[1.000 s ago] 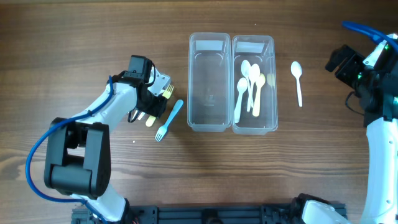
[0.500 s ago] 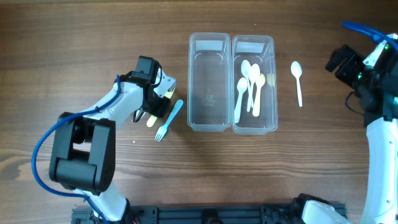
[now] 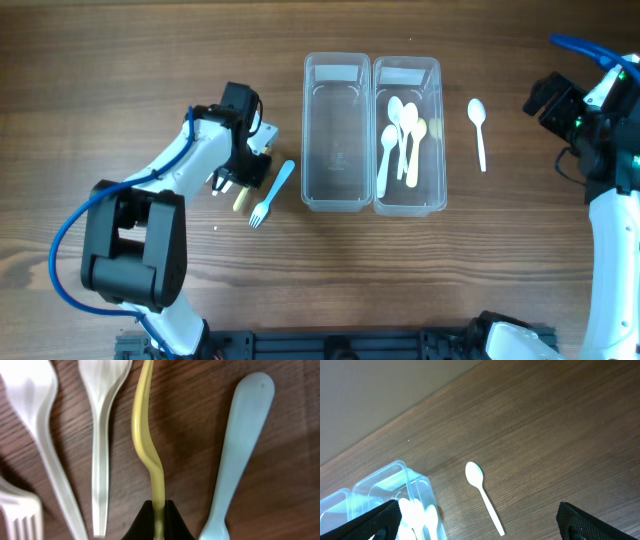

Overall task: Pack container
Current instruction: 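Carry the yellow fork into the left container and release it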

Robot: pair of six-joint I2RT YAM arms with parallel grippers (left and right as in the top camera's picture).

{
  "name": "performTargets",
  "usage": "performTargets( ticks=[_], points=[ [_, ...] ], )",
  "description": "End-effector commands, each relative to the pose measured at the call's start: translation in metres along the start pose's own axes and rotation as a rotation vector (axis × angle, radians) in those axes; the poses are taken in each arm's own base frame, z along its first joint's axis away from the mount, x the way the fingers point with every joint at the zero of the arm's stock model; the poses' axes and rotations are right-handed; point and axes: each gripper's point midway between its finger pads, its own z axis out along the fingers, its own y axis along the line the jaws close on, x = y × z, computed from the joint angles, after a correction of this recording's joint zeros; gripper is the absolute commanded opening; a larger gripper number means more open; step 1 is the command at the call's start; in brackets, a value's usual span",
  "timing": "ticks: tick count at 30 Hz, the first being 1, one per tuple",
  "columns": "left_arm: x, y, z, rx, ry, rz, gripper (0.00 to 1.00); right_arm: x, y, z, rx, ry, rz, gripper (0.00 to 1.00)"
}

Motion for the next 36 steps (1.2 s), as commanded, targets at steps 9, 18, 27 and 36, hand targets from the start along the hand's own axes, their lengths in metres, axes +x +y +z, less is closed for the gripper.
performTargets(
  ticks=[9,18,27,36],
  points=[
    [-0.058,-0.030,-0.125,-0.032,-0.348,0.015,0.04,-0.001,-0.003,0.001,0.013,-0.002,0.015,1.00],
    [-0.106,-0.109,-0.165,0.054,-0.587,-0.153,0.11,-0.001,-0.003,0.001,0.013,-0.002,0.015,1.00],
    [-0.129,-0.113,-0.067,0.068,-0.435,-0.271,0.14,-0.001,-0.003,0.001,0.013,-0.002,0.015,1.00],
    [-0.132,-0.110,-0.133,0.071,-0.586,-0.241,0.36,-0.001,-0.003,0.001,0.013,-0.002,0.015,1.00]
  ],
)
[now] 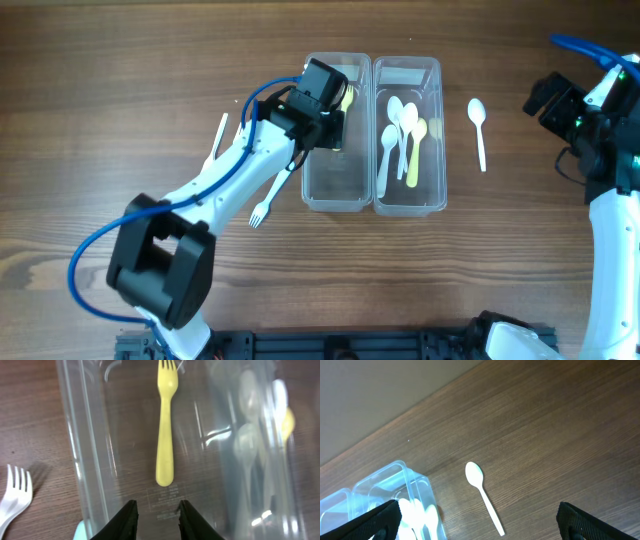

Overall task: Pack container
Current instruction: 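Carry the yellow fork into the left container and release it, then move the left gripper over the white forks and grasp one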

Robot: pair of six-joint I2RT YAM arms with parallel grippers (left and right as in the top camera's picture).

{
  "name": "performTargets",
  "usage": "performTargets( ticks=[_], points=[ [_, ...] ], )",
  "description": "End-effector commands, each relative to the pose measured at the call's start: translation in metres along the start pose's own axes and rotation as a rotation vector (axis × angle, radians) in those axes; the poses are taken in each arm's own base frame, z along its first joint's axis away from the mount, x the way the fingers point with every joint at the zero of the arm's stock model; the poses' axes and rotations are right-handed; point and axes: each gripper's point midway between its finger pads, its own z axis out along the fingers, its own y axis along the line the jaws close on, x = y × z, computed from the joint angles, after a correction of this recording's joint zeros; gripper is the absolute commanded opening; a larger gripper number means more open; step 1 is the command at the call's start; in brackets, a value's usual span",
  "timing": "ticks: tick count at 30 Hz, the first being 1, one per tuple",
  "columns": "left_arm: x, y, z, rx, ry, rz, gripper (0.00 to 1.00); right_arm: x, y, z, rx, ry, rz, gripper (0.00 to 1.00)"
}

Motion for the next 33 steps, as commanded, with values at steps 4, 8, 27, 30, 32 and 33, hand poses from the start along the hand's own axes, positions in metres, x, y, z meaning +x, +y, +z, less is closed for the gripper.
performTargets(
  ticks=[4,8,27,30,32,33],
  points=[
    [-0.042,0.035,-0.095,-0.160,-0.232,0.034,0.53,-0.001,-0.003,0.001,0.013,-0.002,0.015,1.00],
    [-0.029,0.085,-0.095,-0.297,-0.137,0.082,0.55,-0.001,-0.003,0.001,0.013,-0.002,0.015,1.00],
    [0.076,0.160,0.040,-0.025,0.443,0.398,0.50,-0.001,-0.003,0.001,0.013,-0.002,0.015,1.00],
    [0.082,0.162,0.049,-0.017,0.462,0.414,0.50,-0.001,-0.003,0.001,0.013,-0.002,0.015,1.00],
    [0.084,0.162,0.052,-0.016,0.469,0.415,0.51,-0.001,-0.003,0.001,0.013,-0.002,0.015,1.00],
    [0.085,0.162,0.053,-0.015,0.472,0.417,0.51,-0.001,-0.003,0.001,0.014,-0.002,0.015,1.00]
  ],
)
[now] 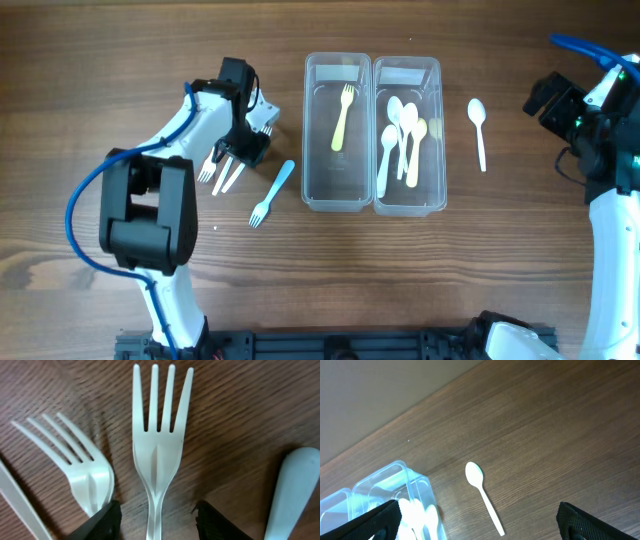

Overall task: Pack container
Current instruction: 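Move the left gripper over the white forks and grasp one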

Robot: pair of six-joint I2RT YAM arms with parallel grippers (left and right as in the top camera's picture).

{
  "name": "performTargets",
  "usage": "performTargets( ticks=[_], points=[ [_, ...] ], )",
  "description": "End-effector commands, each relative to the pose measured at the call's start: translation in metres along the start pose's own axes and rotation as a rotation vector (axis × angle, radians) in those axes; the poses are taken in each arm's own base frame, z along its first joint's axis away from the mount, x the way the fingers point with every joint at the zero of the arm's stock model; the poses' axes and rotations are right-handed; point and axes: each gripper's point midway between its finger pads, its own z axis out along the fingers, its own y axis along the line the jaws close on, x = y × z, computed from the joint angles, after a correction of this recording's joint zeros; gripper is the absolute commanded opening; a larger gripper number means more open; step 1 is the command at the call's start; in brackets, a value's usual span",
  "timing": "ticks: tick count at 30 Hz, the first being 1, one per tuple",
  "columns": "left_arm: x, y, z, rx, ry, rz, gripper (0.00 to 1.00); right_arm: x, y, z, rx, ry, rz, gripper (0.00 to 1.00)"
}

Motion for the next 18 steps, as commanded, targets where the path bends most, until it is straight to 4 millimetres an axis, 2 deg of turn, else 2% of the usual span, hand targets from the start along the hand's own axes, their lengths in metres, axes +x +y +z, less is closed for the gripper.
performTargets(
  ticks=[1,4,7,12,16,18],
  points=[
    [0.002,-0.006,0.009,0.030,0.013,0.044,0.51,-0.001,-0.003,0.001,0.013,-0.002,0.015,1.00],
    [0.000,-0.005,0.010,0.027,0.006,0.045,0.51,-0.001,-0.003,0.001,0.013,-0.002,0.015,1.00],
    [-0.001,-0.005,0.010,0.026,0.001,0.045,0.45,-0.001,-0.003,0.001,0.013,-0.002,0.015,1.00],
    [0.000,-0.005,0.013,0.029,0.010,0.044,0.43,-0.001,-0.003,0.001,0.013,-0.002,0.015,1.00],
    [0.009,-0.008,0.028,0.048,0.058,0.042,0.40,-0.001,-0.003,0.001,0.013,-0.002,0.015,1.00],
    [0.014,-0.010,0.032,0.057,0.082,0.041,0.33,-0.001,-0.003,0.001,0.013,-0.002,0.015,1.00]
  ],
)
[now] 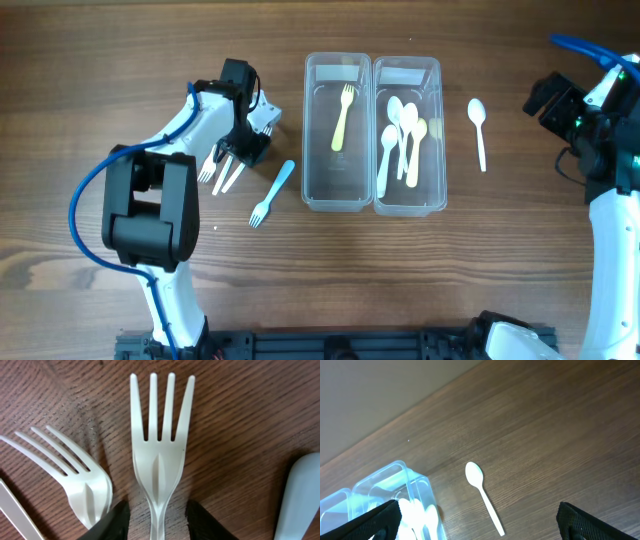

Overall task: Pack container
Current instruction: 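Move the left gripper over the white forks and grasp one, then carry the white fork into the left container and release it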

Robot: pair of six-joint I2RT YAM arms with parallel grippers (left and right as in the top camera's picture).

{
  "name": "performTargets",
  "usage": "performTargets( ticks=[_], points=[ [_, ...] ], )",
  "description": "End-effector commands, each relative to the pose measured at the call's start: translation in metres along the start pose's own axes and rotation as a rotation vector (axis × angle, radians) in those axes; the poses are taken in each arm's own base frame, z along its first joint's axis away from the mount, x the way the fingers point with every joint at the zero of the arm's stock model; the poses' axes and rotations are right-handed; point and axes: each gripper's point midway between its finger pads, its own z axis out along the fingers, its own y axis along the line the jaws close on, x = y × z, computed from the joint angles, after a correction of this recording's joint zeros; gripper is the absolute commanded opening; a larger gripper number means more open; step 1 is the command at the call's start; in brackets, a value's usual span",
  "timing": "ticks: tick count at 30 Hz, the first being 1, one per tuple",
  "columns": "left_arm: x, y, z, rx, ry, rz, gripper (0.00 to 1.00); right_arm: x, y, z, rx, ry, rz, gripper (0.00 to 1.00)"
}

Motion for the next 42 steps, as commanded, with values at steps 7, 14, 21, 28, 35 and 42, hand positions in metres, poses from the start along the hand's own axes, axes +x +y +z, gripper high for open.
performTargets(
  ticks=[7,14,21,28,35,42],
  points=[
    [0.019,0.000,0.012,-0.072,0.113,-0.048,0.04,-0.001,-0.003,0.001,0.013,-0.002,0.015,1.00],
    [-0.007,-0.031,-0.045,-0.095,0.029,-0.017,0.04,-0.001,-0.003,0.001,0.013,-0.002,0.015,1.00],
    [-0.035,-0.047,-0.119,-0.120,-0.206,-0.184,0.04,-0.001,-0.003,0.001,0.013,-0.002,0.015,1.00],
    [-0.062,-0.080,-0.161,0.011,-0.395,-0.312,0.04,-0.001,-0.003,0.001,0.013,-0.002,0.015,1.00],
    [-0.091,-0.135,-0.160,0.044,-0.474,-0.345,0.04,-0.001,-0.003,0.001,0.013,-0.002,0.015,1.00],
    [-0.095,-0.144,-0.103,0.069,-0.358,-0.373,0.10,-0.001,-0.003,0.001,0.013,-0.002,0.015,1.00]
  ],
)
